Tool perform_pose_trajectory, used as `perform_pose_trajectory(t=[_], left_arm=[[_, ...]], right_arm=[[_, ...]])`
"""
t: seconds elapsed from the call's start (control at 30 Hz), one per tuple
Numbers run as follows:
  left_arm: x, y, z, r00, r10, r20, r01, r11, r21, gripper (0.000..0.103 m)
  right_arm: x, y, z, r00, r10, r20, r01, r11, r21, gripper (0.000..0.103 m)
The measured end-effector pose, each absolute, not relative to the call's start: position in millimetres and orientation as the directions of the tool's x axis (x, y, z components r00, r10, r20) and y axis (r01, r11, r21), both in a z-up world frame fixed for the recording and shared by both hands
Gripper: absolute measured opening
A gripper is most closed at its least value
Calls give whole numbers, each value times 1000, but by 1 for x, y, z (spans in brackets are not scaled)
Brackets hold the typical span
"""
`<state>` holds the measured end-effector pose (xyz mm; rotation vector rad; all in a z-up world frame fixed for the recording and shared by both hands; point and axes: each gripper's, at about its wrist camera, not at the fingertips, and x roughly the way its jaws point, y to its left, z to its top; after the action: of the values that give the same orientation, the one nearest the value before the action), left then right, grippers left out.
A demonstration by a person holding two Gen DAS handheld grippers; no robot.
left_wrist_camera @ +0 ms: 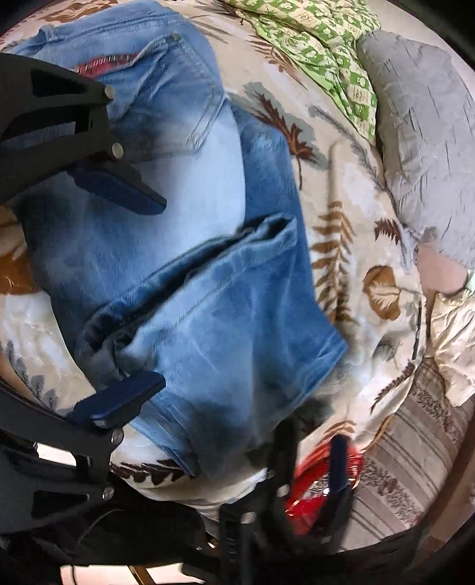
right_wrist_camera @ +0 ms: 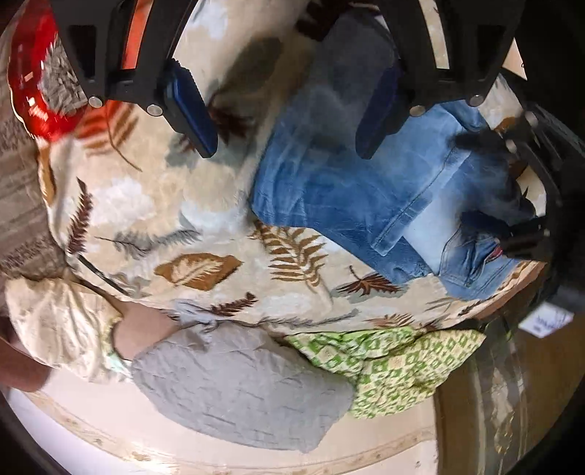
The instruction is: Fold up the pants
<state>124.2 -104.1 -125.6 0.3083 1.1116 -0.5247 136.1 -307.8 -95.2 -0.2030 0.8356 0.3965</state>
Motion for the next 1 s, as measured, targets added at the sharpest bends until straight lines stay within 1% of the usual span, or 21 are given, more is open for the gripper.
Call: perform_pose_trajectory(t=[0.03,0.07,0.13,0.23,0.27,0.37,0.4,0.43,0.47,0.5,0.53,0.63,0.73,0.83,0.87,0.9,0.93,0.97,1.0], left_arm=[[122,-107,-128,341,-244,-908,547,837,-19,72],[120,-110,-130,342,-241,-908,552,834,-14,67],[116,-117,-134,349,-237,-907,562,827,0,53],[113,-123,-142,345,-235,-909,572,820,5,47],[113,-125,-144,350,-236,-906,577,817,10,46],[112,-125,-144,351,-236,-906,586,810,16,40],[111,-126,-144,355,-226,-907,589,808,29,36],[110,-128,-143,356,-218,-909,594,803,40,29],[109,-129,-142,361,-208,-909,597,801,54,26],[105,-131,-141,366,-193,-911,604,793,74,18],[101,-132,-141,371,-182,-911,615,783,94,17],[96,-128,-143,378,-184,-907,615,783,97,16],[98,-123,-143,366,-206,-908,596,801,59,16],[97,-124,-143,375,-210,-903,595,802,61,17],[98,-122,-142,376,-220,-900,591,805,50,17],[100,-119,-138,367,-240,-898,580,814,19,20],[102,-115,-132,364,-254,-896,566,824,-4,31],[105,-111,-124,379,-253,-890,548,837,-5,41],[109,-108,-118,406,-247,-880,527,850,4,65]], right_arm=[[138,-306,-96,594,269,-758,-434,901,-20,80],[143,-302,-97,585,281,-761,-459,888,-25,80],[152,-295,-100,567,289,-771,-495,868,-39,80],[176,-288,-114,511,278,-813,-532,846,-45,80],[182,-286,-121,496,266,-827,-537,842,-51,79],[194,-282,-147,428,268,-863,-569,822,-27,54],[193,-283,-150,436,263,-861,-566,824,-35,49],[191,-281,-152,450,255,-856,-568,821,-54,45],[190,-280,-151,469,240,-850,-565,821,-80,38],[190,-281,-150,474,232,-849,-559,825,-87,34],[192,-283,-149,473,234,-849,-549,832,-77,34],[200,-292,-152,463,245,-852,-527,849,-43,33],[201,-291,-153,470,239,-849,-525,850,-51,33],[199,-292,-152,482,240,-843,-517,854,-52,33],[196,-293,-149,495,243,-834,-512,857,-54,38],[193,-293,-146,501,249,-829,-514,856,-53,42],[186,-294,-140,504,252,-826,-516,855,-55,46],[179,-296,-134,504,261,-823,-522,852,-49,64],[169,-299,-126,510,286,-811,-530,847,-35,81]])
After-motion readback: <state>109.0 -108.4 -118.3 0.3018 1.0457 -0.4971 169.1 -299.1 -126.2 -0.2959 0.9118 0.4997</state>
